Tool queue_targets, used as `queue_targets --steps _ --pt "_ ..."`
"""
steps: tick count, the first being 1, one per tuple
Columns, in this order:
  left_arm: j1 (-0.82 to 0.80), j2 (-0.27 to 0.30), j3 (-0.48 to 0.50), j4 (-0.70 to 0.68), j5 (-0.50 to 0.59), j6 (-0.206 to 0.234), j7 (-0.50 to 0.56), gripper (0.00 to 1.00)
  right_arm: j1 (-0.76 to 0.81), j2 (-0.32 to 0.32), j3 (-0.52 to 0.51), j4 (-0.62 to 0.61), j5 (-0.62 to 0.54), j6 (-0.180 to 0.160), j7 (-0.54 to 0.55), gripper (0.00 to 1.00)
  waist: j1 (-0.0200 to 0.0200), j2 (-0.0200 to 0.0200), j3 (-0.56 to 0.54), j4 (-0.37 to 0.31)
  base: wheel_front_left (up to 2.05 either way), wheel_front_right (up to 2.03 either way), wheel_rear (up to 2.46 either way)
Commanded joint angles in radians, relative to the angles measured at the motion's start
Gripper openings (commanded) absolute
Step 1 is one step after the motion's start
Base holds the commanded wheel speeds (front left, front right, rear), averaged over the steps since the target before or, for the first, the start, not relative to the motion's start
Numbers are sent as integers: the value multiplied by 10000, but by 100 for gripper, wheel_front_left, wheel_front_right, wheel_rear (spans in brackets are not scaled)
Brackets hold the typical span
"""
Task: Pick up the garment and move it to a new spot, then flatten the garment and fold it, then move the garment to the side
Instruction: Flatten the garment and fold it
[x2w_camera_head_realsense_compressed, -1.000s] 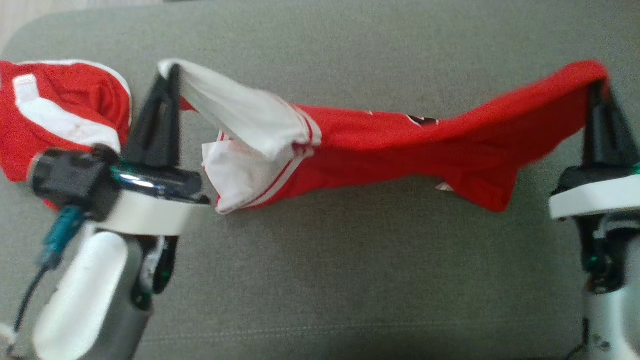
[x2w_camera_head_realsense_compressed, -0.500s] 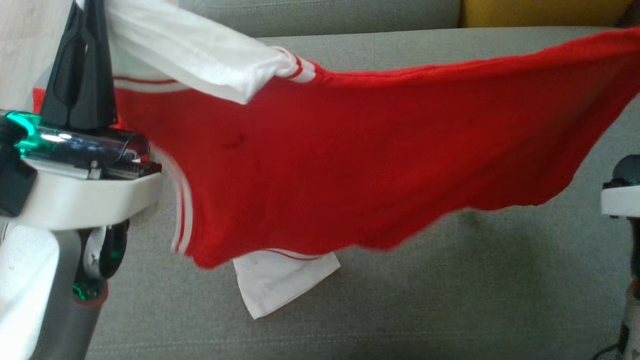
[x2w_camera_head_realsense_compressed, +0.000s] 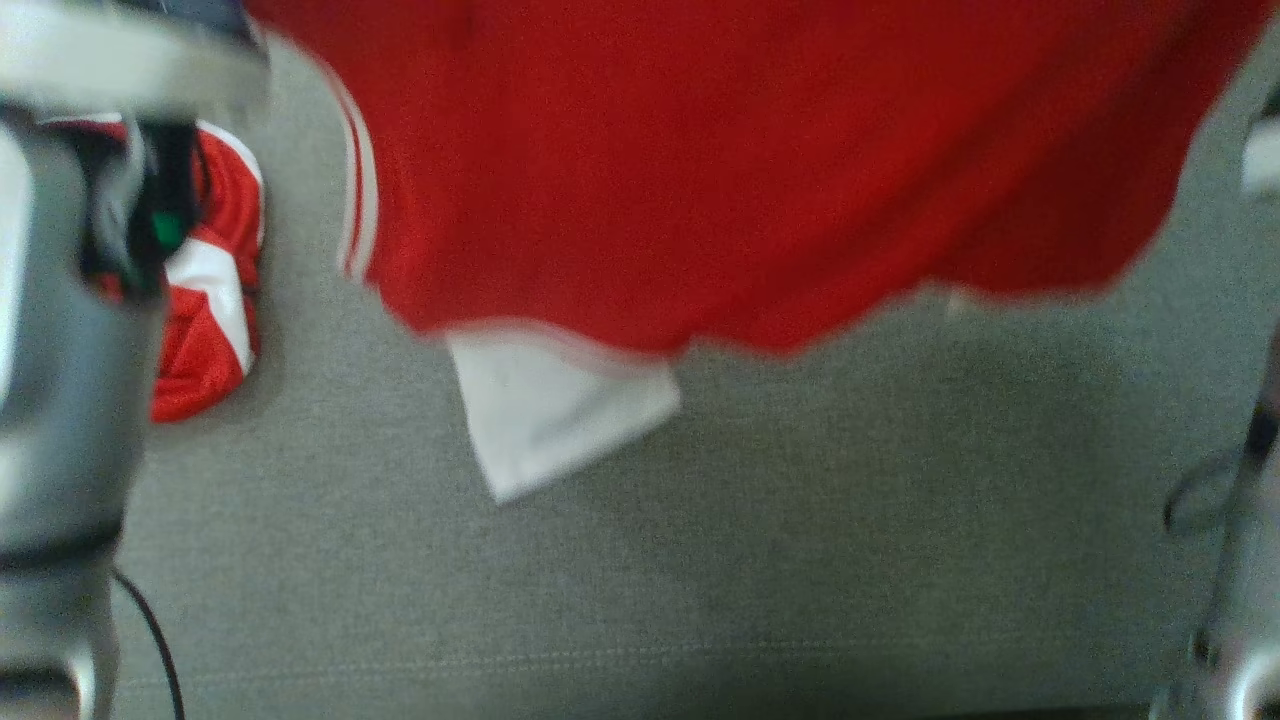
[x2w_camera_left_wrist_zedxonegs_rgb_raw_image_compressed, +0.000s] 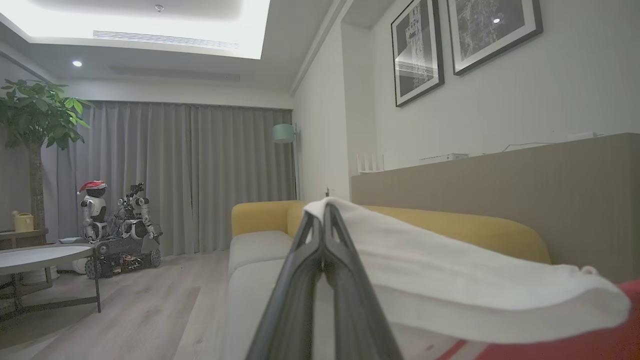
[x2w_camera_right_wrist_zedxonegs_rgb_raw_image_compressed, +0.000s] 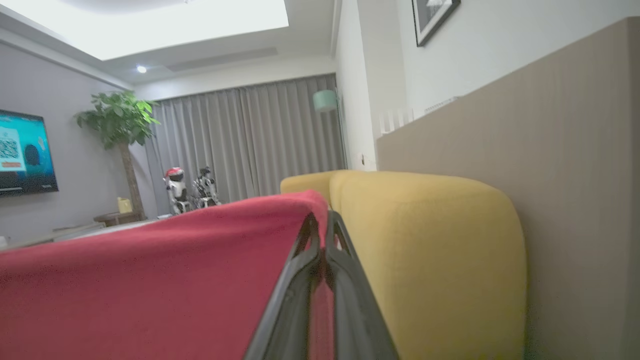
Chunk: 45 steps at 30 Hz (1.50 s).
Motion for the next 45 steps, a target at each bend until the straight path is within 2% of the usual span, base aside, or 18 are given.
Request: queue_targets --steps 1,7,13,21,26,31,36,39,45 --pt "-949 289 398 22 -6 -84 -83 0 -746 -73 290 -77 101 -7 -112 0 0 0 373 -69 0 0 0" --pt "-4063 -192 439 3012 197 -504 -712 0 -4309 -14 669 2893 465 -7 -1286 0 0 0 1109 -232 0 0 0" --pt "-5569 -724 773 5001 312 -635 -993 0 -6462 23 1009 6055 453 -7 -2805 0 0 0 1458 -197 0 0 0" --pt "-4766 -1613 942 7303 387 -1092 -1005 0 -7007 -126 2100 10212 94 -7 -3609 0 0 0 2345 92 0 0 0" --pt "-4106 -1907 807 8818 549 -1348 -1006 0 -6757 -89 2390 11885 106 -7 -3909 0 0 0 2644 147 0 0 0" --pt "-3761 -1945 744 9563 661 -1500 -1007 0 -6571 -31 2722 12534 182 -7 -4092 0 0 0 2684 70 0 0 0" --pt "-3086 -1811 905 9483 715 -1634 -1007 0 -5978 122 3451 12406 604 -7 -4294 0 0 0 2396 -64 0 0 0" --pt "-2111 -1775 1215 8866 660 -1679 -1007 0 -5052 128 3898 12093 1046 -7 -4359 0 0 0 1862 -75 0 0 0" --pt "865 -1890 1726 6735 841 -1705 -1007 0 -2558 -354 4345 11049 1828 -7 -4389 0 0 0 792 95 0 0 0"
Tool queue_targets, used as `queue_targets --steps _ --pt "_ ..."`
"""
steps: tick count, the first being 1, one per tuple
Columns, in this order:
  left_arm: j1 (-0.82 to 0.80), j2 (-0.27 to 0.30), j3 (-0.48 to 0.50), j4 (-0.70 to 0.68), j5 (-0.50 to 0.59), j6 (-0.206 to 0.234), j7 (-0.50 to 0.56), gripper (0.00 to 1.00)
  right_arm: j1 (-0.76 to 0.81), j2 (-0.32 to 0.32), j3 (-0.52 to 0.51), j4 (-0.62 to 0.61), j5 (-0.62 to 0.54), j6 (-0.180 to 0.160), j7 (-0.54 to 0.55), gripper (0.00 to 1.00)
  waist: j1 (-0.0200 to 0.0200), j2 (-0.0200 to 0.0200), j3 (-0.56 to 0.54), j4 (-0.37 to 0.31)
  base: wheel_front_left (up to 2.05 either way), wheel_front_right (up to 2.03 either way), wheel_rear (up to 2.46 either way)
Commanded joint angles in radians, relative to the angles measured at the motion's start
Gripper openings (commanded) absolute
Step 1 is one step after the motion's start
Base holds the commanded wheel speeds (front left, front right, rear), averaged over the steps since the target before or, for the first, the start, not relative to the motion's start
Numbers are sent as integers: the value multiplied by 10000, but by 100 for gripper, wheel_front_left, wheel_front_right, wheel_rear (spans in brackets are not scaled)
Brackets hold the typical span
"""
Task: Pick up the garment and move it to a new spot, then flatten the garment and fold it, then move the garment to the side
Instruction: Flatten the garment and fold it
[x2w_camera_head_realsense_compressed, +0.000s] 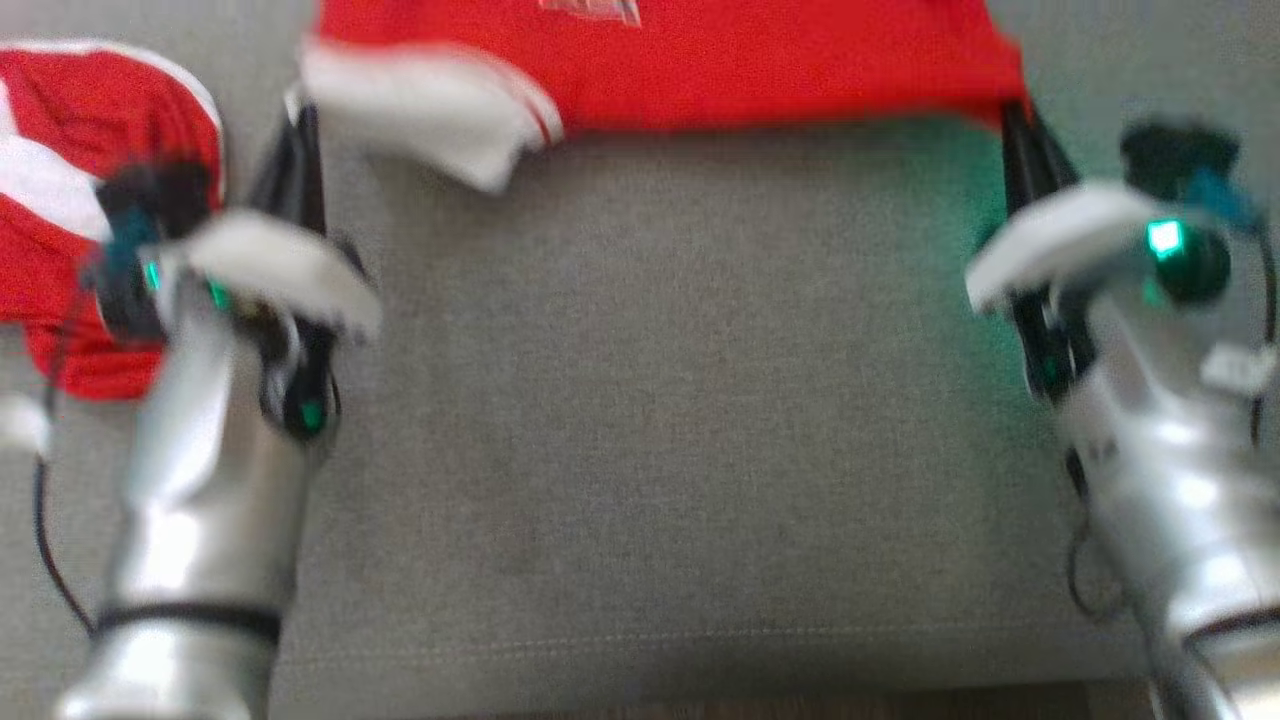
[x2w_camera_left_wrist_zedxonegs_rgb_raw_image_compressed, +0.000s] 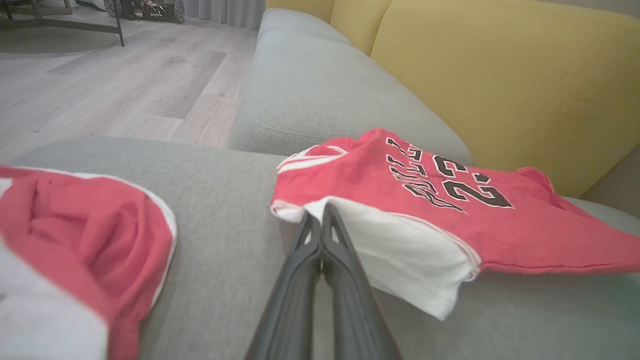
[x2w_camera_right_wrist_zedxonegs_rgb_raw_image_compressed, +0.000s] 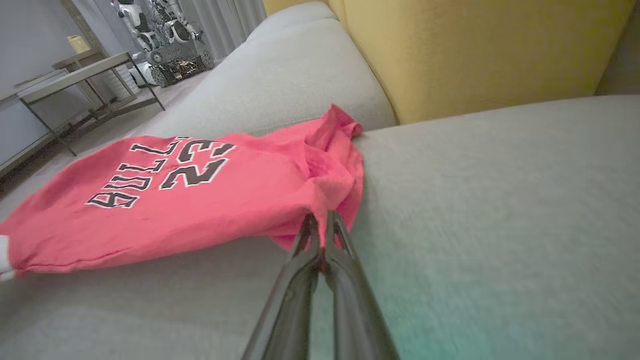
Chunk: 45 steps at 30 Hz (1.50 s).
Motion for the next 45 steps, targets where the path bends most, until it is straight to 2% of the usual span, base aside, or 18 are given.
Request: queue_targets --steps 1,7,12,19,24,28,33,39,45 --pt "339 351 362 -651 96 -15 -52 0 374 -85 89 -485 114 -7 -133 0 1 0 -552 132 0 0 0" --pt "3353 328 521 -3115 286 230 -53 0 3066 -296 -133 -1947 278 -7 -135 0 1 0 -1374 167 0 0 0" --pt "5777 398 593 -5430 254 819 410 0 5073 -334 -672 -3471 64 -7 276 0 1 0 -1980 83 0 0 0" --pt "8802 506 693 -9018 306 1870 1846 0 7996 130 -2148 -6715 -806 -7 1928 0 1 0 -2693 165 0 0 0" --pt "10223 470 509 -10739 324 2309 2756 0 10013 618 -3153 -9216 -1328 -7 3416 0 1 0 -3063 348 0 0 0" --pt "10761 490 378 -11291 299 2424 3153 0 11028 809 -3567 -10689 -1502 -7 4258 0 1 0 -3187 403 0 0 0" --pt "10810 511 340 -11418 271 2462 3300 0 11402 853 -3712 -11413 -1484 -7 4776 0 1 0 -3202 335 0 0 0" --pt "9808 757 238 -10944 150 2041 3431 0 10852 859 -3609 -11395 -1383 -7 5193 0 1 0 -2836 200 0 0 0" --pt "7838 844 147 -9529 -297 1379 3641 0 9460 860 -3362 -10560 -1731 -7 5675 0 1 0 -2136 165 0 0 0"
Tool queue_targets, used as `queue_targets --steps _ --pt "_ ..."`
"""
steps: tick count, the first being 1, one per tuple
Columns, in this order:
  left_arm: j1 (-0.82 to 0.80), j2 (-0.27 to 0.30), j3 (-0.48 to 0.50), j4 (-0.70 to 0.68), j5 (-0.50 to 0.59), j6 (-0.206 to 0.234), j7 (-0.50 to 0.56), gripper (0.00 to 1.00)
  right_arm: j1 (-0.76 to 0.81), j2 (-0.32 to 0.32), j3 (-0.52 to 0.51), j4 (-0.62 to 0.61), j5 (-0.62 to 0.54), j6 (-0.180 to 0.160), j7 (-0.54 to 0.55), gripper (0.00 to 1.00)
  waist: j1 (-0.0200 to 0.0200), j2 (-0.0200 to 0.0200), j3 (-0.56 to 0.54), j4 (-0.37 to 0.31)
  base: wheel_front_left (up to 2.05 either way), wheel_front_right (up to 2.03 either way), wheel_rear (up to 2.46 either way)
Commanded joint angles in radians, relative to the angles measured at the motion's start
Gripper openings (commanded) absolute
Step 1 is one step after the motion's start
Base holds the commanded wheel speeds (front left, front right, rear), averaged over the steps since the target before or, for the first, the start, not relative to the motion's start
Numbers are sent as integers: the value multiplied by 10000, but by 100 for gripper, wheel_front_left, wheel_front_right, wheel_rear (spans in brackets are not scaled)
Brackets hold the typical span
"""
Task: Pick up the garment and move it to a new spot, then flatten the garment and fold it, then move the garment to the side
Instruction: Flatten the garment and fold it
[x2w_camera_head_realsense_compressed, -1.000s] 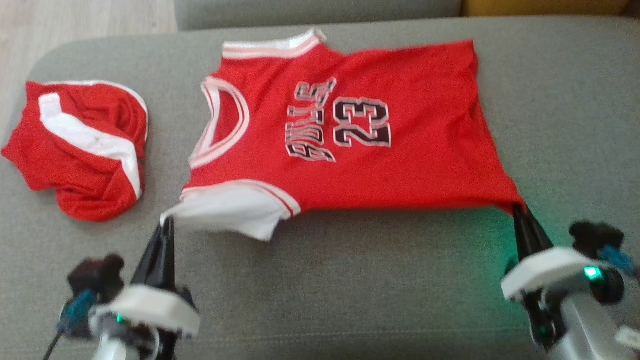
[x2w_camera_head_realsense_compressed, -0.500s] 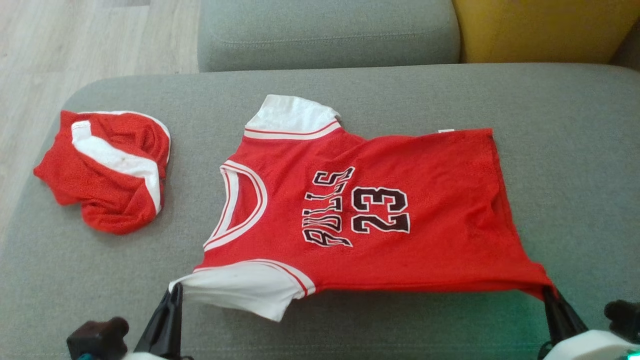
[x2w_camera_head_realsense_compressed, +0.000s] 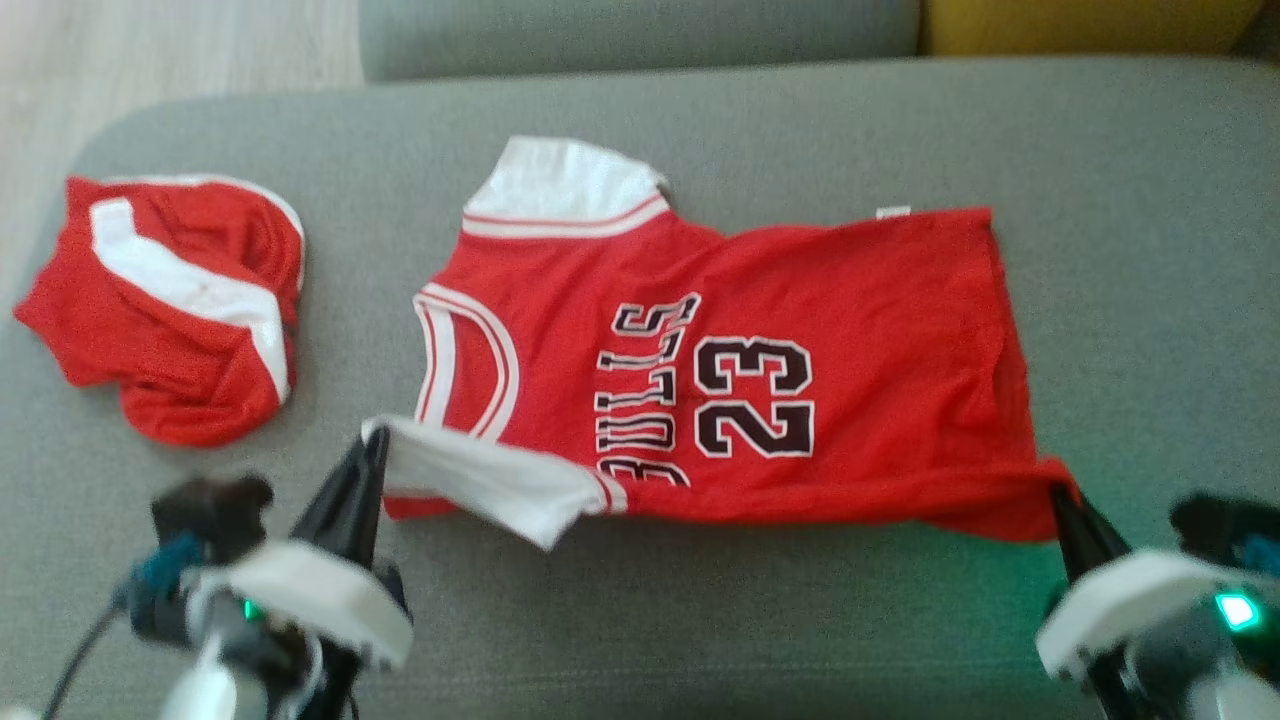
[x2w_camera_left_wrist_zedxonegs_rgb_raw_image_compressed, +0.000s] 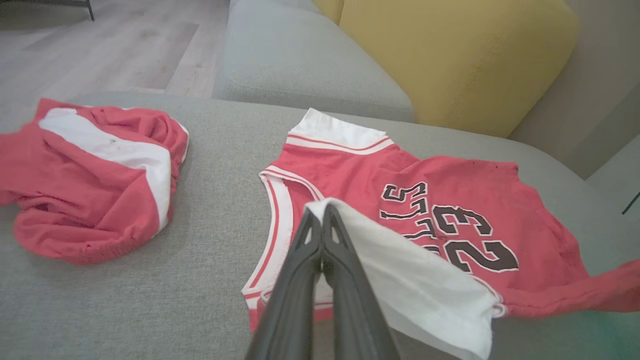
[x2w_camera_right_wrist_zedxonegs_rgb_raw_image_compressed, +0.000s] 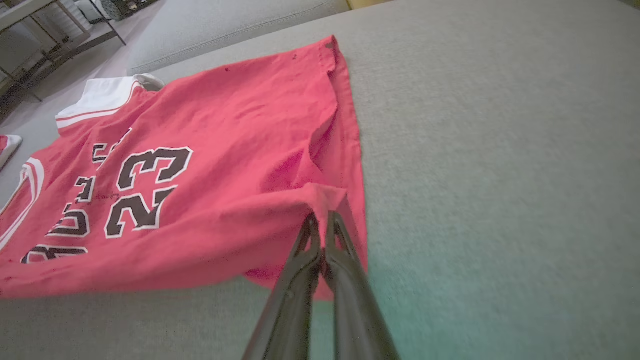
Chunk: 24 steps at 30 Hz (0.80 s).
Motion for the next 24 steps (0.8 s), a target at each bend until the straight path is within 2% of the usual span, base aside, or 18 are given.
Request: queue_targets --steps 1,9,15,16,17,20,24 --pt "-844 99 366 114 -174 -121 54 0 -723 -121 326 -101 -75 -7 56 0 1 0 365 -44 0 0 0" --pt "-2803 -36 415 2269 -750 -623 170 0 -2400 -159 485 1365 -291 -7 -233 0 1 0 1127 -122 0 0 0" --pt "-3952 -89 427 3475 -879 -921 -247 0 -3252 -271 542 2102 -166 -7 -748 0 1 0 1553 -145 0 0 0" --pt "-4088 -84 400 3626 -842 -966 -387 35 -3358 -296 575 2204 -153 -7 -838 37 1 0 1604 -151 0 0 0" --pt "-4186 -81 363 3788 -796 -1002 -517 100 -3449 -296 605 2275 -96 -7 -974 100 1 0 1643 -157 0 0 0" --pt "-4275 -71 299 4157 -639 -1039 -1000 100 -3581 -273 656 2393 50 -7 -1395 100 1 0 1709 -201 0 0 0" --pt "-4023 -11 282 4235 -159 -751 -1955 100 -3467 -243 733 2173 107 -7 -2049 100 1 0 1661 -261 0 0 0"
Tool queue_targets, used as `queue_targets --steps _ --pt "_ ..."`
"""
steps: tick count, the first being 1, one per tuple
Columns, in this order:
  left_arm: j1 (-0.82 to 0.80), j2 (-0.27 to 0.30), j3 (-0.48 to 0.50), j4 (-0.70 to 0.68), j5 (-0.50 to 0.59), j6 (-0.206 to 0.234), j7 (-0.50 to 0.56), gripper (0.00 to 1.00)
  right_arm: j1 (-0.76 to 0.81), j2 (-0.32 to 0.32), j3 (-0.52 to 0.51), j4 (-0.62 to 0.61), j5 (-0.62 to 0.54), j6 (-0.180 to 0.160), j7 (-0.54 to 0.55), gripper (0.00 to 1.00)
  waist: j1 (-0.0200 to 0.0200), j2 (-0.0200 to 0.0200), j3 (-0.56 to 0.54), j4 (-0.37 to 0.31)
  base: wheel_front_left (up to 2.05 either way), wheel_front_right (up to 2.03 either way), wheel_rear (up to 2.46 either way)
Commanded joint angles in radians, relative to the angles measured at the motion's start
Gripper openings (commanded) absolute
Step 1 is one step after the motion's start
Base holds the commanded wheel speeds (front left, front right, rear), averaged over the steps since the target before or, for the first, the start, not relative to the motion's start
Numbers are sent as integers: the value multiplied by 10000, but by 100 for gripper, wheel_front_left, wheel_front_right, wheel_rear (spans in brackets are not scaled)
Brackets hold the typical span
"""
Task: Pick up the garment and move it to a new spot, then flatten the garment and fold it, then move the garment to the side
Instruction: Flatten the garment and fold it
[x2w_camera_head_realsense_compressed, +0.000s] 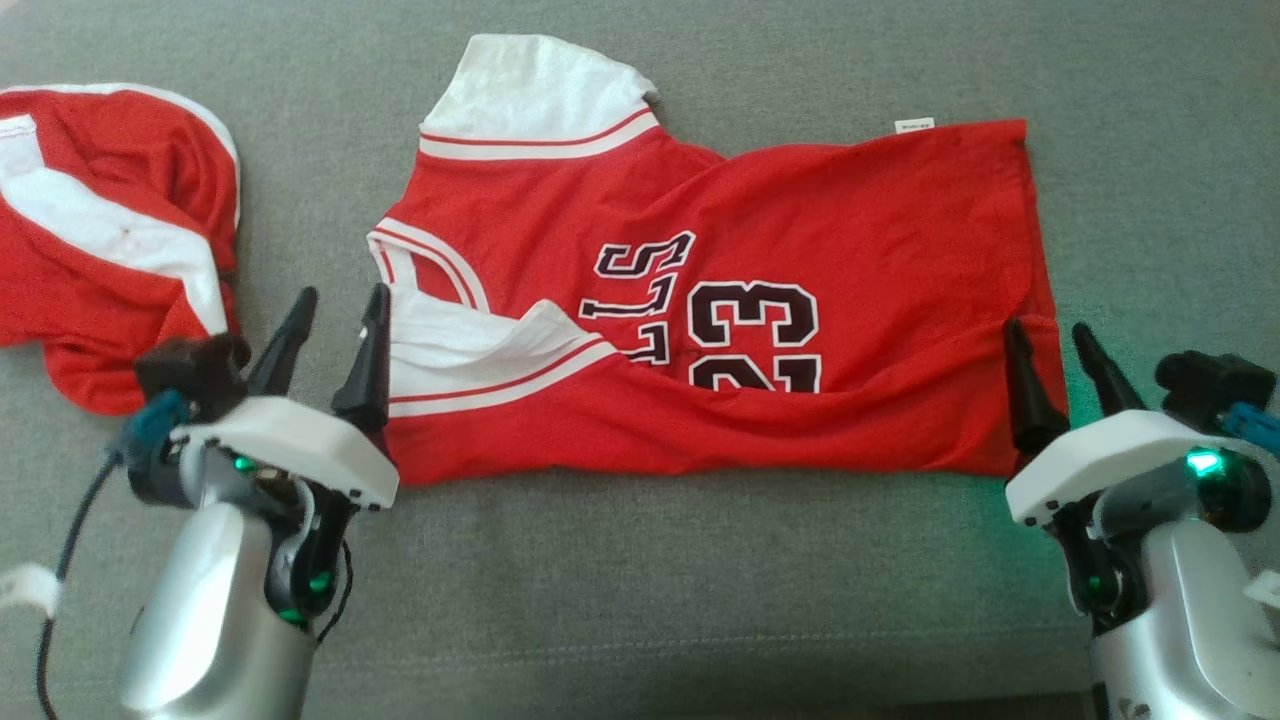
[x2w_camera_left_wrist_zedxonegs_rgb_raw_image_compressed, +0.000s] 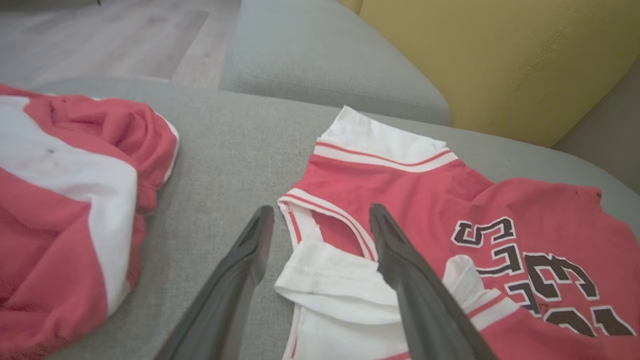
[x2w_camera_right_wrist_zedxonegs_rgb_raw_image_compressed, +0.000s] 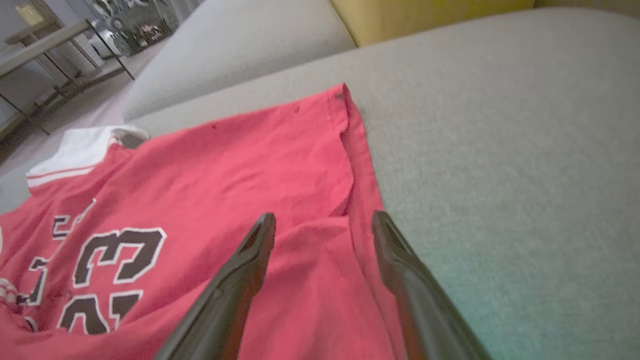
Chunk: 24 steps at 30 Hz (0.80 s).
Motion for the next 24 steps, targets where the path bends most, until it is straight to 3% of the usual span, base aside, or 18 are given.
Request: queue_targets --steps 1,7,13,24 --pt "-11 250 291 -384 271 194 -456 100 -52 -80 255 -557 -24 -7 -374 100 -1 0 -67 -29 0 0 0" --pt "677 396 306 -929 976 804 -1448 100 435 -44 185 -1522 -534 -7 -1194 100 -1 0 -371 -57 0 0 0" --pt "1680 472 335 -2035 1517 1360 -1779 100 1098 -10 413 -2742 -1131 -7 -1735 100 -1 0 -957 -82 0 0 0" --pt "3275 530 146 -3194 1677 1837 -1384 100 2328 10 901 -3542 -1226 -7 -1251 100 -1 0 -1776 -125 0 0 0"
